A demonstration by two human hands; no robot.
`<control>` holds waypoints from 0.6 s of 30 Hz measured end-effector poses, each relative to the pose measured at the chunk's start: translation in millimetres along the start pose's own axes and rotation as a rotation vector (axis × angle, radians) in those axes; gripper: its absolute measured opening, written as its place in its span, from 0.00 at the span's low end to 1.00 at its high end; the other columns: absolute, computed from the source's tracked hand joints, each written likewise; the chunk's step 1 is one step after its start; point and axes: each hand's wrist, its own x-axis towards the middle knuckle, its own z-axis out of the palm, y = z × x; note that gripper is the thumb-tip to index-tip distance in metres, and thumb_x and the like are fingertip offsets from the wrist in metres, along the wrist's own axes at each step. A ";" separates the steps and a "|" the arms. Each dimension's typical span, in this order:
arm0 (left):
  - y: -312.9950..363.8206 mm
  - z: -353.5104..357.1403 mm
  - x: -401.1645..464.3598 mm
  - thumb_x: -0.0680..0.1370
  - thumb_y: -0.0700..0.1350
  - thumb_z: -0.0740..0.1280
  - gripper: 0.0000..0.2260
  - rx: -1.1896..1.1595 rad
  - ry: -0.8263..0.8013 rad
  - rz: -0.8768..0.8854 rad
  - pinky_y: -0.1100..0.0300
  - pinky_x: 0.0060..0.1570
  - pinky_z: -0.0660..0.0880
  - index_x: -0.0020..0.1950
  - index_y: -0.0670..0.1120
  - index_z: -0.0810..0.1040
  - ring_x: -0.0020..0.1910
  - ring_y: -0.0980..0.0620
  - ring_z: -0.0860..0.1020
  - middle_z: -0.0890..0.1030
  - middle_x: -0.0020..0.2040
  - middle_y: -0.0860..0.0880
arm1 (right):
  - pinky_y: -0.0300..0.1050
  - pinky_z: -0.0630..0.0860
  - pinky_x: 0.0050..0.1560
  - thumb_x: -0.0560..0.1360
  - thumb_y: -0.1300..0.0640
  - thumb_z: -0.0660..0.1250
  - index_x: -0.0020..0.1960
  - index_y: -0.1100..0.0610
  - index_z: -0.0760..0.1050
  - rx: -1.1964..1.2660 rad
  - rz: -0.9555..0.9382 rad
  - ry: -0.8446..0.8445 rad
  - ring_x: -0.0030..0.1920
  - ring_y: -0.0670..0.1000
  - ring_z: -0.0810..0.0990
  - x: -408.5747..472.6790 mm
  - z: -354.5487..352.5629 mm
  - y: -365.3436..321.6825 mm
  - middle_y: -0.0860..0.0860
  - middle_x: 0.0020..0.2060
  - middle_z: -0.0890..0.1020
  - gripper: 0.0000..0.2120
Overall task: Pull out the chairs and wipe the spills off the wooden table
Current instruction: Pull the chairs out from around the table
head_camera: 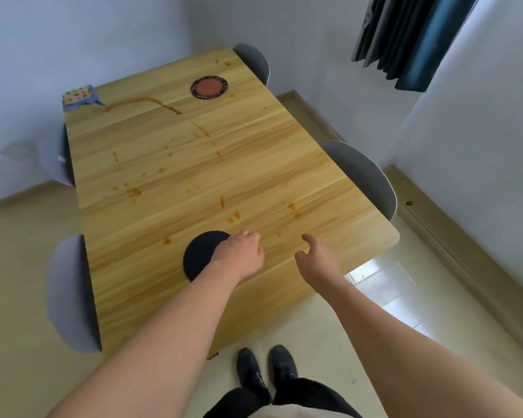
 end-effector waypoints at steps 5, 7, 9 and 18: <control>-33.5 18.0 -35.0 0.83 0.50 0.54 0.20 -0.011 -0.003 -0.055 0.47 0.60 0.74 0.73 0.46 0.67 0.65 0.45 0.72 0.70 0.70 0.47 | 0.48 0.75 0.54 0.77 0.60 0.56 0.75 0.57 0.61 -0.057 -0.019 -0.033 0.59 0.58 0.78 -23.7 30.6 -14.0 0.57 0.66 0.74 0.27; -52.5 22.8 -50.1 0.83 0.49 0.54 0.20 -0.015 -0.002 -0.066 0.48 0.61 0.73 0.74 0.46 0.66 0.66 0.44 0.71 0.70 0.71 0.47 | 0.48 0.75 0.55 0.77 0.60 0.56 0.76 0.57 0.61 -0.048 -0.019 -0.043 0.60 0.58 0.77 -38.2 49.7 -25.6 0.57 0.67 0.73 0.27; -68.7 25.1 -61.6 0.83 0.49 0.54 0.20 -0.024 0.006 -0.067 0.48 0.63 0.72 0.74 0.46 0.66 0.68 0.44 0.70 0.69 0.72 0.46 | 0.50 0.75 0.57 0.77 0.60 0.56 0.76 0.57 0.60 -0.042 -0.016 -0.053 0.61 0.58 0.77 -50.4 66.7 -35.1 0.57 0.68 0.72 0.27; -196.7 29.2 -107.1 0.83 0.50 0.55 0.21 -0.140 0.003 -0.017 0.48 0.67 0.70 0.76 0.47 0.65 0.69 0.45 0.70 0.68 0.73 0.47 | 0.45 0.74 0.52 0.79 0.60 0.56 0.76 0.56 0.61 0.128 0.055 -0.009 0.61 0.53 0.75 -112.2 184.0 -96.7 0.53 0.71 0.70 0.25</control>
